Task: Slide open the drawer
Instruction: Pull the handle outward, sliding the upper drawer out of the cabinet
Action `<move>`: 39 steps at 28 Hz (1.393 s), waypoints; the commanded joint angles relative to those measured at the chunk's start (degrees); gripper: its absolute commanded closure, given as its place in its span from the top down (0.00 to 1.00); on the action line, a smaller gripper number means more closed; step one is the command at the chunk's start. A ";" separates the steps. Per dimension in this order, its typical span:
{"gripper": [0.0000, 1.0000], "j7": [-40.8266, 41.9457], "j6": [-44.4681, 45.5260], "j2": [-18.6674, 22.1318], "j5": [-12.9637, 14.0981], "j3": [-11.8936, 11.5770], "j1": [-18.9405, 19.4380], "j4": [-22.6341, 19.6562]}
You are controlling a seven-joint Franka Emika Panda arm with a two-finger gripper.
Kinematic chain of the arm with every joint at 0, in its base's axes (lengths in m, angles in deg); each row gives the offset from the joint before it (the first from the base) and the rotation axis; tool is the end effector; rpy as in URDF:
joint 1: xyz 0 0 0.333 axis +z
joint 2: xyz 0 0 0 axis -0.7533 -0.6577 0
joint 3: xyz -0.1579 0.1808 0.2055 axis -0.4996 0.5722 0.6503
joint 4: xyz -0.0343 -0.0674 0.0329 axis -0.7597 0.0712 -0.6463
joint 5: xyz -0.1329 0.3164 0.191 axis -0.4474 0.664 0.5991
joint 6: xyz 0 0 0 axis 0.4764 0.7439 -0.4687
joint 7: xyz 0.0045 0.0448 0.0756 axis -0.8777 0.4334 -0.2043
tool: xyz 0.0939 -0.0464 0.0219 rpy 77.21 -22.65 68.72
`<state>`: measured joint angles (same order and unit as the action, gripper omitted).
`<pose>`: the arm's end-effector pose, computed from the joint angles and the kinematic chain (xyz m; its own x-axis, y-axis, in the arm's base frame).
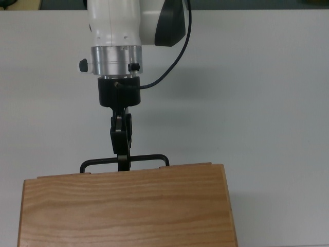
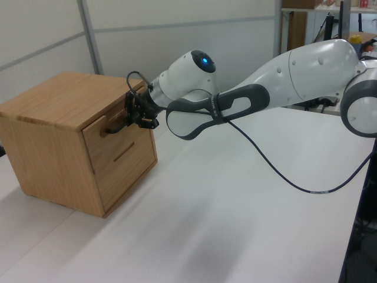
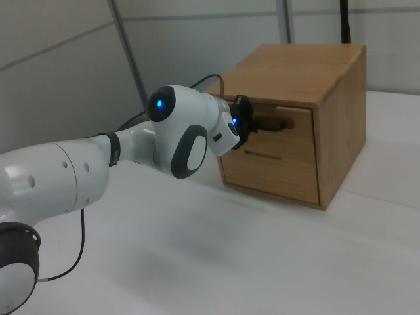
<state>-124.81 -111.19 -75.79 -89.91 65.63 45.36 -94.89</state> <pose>0.7351 0.0299 0.5026 0.0910 -0.9958 -0.0050 -0.5997 -0.0508 -0.7986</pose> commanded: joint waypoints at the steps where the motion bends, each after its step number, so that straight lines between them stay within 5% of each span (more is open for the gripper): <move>1: 0.00 -0.69 -1.22 0.68 0.70 -0.74 0.44 -0.34; 28: 0.00 -0.60 -1.22 16.50 0.52 -0.57 0.35 -20.63; 39: 0.00 -0.60 -1.05 20.11 0.52 -0.48 0.44 -25.39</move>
<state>-124.82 -111.19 -59.51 -89.91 65.06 44.84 -115.52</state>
